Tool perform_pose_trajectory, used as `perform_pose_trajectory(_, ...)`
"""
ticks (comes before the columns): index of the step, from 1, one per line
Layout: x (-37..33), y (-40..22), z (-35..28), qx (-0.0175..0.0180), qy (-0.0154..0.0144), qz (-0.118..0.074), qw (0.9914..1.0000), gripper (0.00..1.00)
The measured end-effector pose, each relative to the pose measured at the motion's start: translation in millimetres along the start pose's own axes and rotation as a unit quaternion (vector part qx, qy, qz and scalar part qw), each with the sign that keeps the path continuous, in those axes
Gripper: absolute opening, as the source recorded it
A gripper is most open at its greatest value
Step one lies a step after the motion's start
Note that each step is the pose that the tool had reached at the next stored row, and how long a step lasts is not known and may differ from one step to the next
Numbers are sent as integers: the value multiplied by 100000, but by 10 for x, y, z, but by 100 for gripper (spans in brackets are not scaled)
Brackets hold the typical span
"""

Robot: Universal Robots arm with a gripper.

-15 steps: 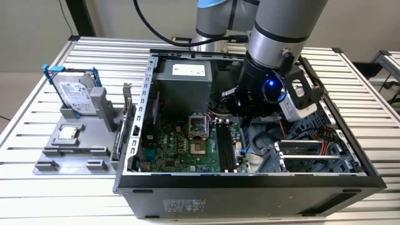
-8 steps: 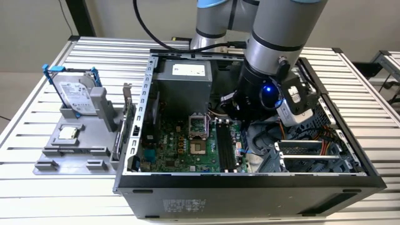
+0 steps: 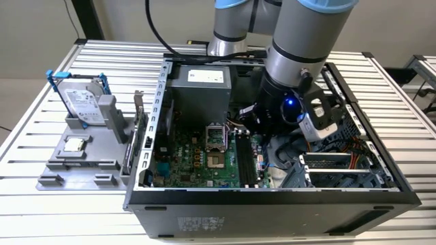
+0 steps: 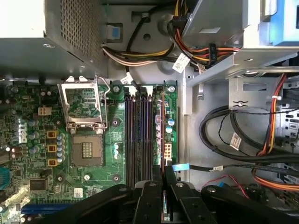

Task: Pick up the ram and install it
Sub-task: 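Insert the ram into the slot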

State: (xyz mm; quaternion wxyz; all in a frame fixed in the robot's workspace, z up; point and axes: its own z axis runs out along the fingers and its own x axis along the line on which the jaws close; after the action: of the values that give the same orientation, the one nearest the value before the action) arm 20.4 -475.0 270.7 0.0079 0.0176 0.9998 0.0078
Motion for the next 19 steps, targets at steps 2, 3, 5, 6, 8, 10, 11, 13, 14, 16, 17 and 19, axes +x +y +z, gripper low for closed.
perform_pose_trajectory(2,1,0,23,17,3,-36,100000,0)
perform_pose_trajectory(3,3,0,31,24,3,-52,100000,0)
perform_pose_trajectory(5,5,-1,48,56,2,-84,100000,0)
perform_pose_trajectory(6,6,-1,60,79,1,-98,100000,0)
perform_pose_trajectory(8,7,-2,94,155,-1,-111,100000,0)
perform_pose_trajectory(10,8,-2,126,267,-6,-116,100000,0)
perform_pose_trajectory(11,10,-3,141,322,-6,-115,99999,0)
perform_pose_trajectory(13,14,-3,176,378,-10,-115,99999,0)
perform_pose_trajectory(14,16,-3,190,389,-14,-119,99999,0)
perform_pose_trajectory(16,21,-4,212,423,-16,-118,99999,0)
perform_pose_trajectory(17,23,-4,228,457,-19,-114,99999,0)
perform_pose_trajectory(19,24,-5,242,482,-21,-123,99999,0)
